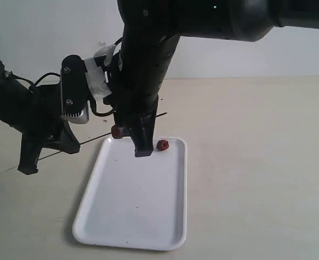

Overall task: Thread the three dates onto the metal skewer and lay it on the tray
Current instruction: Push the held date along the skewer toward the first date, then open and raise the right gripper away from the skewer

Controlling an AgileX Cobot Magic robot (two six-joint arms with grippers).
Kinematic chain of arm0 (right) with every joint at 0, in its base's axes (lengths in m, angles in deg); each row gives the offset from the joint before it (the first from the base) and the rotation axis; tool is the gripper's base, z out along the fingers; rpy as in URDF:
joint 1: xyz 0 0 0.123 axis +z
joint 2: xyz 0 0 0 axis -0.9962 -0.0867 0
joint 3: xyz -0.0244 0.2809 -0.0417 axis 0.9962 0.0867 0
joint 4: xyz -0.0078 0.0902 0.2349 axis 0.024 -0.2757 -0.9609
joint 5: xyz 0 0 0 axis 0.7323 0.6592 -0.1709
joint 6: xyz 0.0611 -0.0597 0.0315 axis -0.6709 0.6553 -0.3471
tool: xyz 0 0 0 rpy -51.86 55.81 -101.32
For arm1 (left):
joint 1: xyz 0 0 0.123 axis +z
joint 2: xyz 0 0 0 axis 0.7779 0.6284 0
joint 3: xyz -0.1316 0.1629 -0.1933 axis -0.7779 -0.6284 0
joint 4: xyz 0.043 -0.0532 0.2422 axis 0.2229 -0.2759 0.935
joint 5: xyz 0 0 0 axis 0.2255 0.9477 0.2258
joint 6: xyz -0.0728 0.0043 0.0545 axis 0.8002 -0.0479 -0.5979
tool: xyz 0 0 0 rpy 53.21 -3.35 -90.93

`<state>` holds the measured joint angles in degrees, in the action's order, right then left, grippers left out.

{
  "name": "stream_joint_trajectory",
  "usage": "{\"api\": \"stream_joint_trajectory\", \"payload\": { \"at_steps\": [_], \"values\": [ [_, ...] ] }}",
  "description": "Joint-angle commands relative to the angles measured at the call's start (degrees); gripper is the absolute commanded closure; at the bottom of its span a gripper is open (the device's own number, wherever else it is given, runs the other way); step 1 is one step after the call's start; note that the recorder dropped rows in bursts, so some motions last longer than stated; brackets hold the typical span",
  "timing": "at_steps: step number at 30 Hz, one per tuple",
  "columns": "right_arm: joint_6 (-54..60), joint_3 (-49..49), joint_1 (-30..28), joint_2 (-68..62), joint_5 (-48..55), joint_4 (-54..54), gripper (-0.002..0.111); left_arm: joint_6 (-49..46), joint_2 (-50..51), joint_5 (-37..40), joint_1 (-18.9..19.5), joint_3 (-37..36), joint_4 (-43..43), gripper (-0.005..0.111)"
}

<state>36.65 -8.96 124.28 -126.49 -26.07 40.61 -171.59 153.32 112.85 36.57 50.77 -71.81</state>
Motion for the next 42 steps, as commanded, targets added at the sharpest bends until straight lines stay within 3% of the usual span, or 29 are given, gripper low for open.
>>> {"api": "stream_joint_trajectory", "payload": {
  "at_steps": [1,7,18,26,30,33,38,42],
  "values": [
    [-0.52,-0.24,0.05,0.37,-1.97,-1.12,0.078,0.31,-0.36,-0.13,-0.40,0.11,-1.99,0.107],
    [-0.52,-0.24,0.05,0.75,-1.13,-0.86,0.060,0.20,-0.36,-0.13,-0.40,0.11,-1.99,0.107],
    [-4.07,-0.24,0.05,4.35,-2.09,1.55,0.049,0.34,-0.36,-0.13,-0.40,0.11,-1.99,0.107],
    [-19.35,-0.24,-1.90,10.42,-1.68,7.63,0.049,0.34,-0.36,-0.13,-0.40,0.11,-1.77,0.107],
    [-31.49,-0.24,-5.77,13.67,0.50,14.44,0.049,0.48,-0.36,-0.13,-0.40,0.11,-1.60,0.107],
    [-47.41,-0.24,-13.28,14.99,6.03,25.21,0.052,1.18,-0.36,0.31,-0.27,0.11,-0.94,0.107],
    [-50.82,-0.24,-23.29,13.12,8.07,19.41,0.053,3.18,-0.36,0.44,-0.15,0.11,0.72,0.107],
    [-56.16,-0.24,-25.00,5.87,7.43,13.29,0.053,3.18,-1.17,1.01,2.14,0.11,0.61,0.107]
  ]
}}
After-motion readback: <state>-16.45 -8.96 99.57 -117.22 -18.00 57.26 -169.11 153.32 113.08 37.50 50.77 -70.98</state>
